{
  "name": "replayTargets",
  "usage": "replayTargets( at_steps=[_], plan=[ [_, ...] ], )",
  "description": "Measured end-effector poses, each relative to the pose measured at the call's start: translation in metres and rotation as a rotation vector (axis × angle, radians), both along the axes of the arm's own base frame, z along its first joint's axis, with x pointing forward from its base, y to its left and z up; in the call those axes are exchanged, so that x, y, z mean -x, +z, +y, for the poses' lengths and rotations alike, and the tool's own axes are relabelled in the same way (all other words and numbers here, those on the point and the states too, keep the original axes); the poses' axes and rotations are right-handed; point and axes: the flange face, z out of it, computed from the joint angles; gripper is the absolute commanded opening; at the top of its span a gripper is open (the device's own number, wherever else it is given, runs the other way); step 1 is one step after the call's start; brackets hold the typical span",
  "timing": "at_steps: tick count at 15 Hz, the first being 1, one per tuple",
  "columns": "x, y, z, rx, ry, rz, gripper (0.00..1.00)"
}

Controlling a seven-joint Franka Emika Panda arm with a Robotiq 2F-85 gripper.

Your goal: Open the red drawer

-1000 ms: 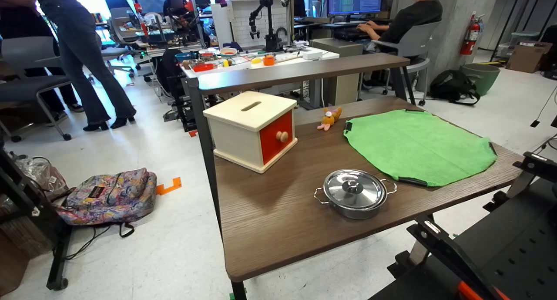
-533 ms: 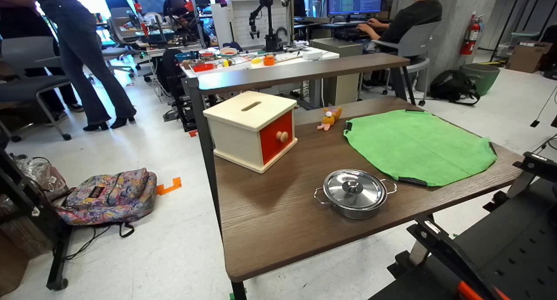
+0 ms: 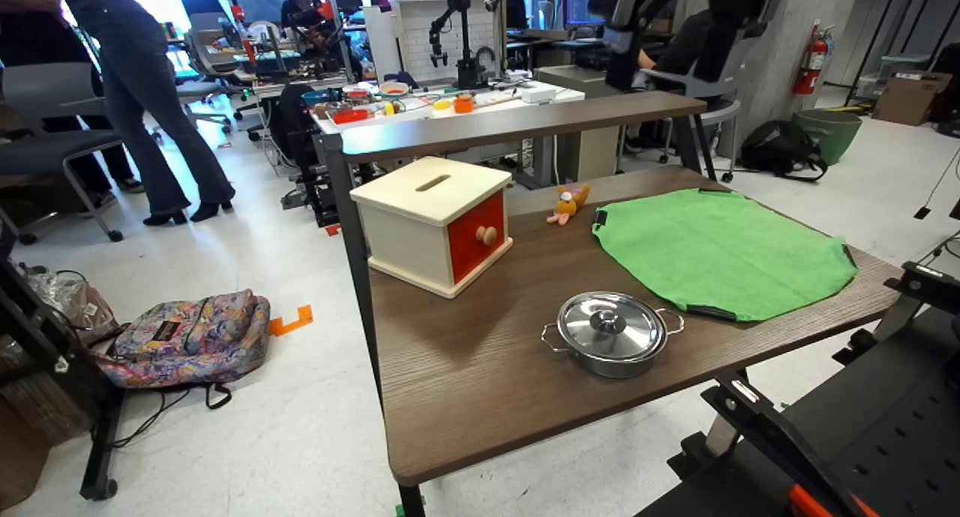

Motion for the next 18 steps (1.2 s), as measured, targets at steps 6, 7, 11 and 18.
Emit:
replayTargets(
  at_steps=[6,7,11,18],
  plan=[
    [-0.054,-0.061,0.029,-0.025,0.122,0.083,1.0],
    [-0.059,-0.069,0.036,-0.026,0.147,0.096,1.0],
    [-0.068,-0.086,0.055,-0.021,0.2,0.13,1.0],
    [-0.071,-0.084,0.054,-0.018,0.201,0.129,1.0]
  ],
)
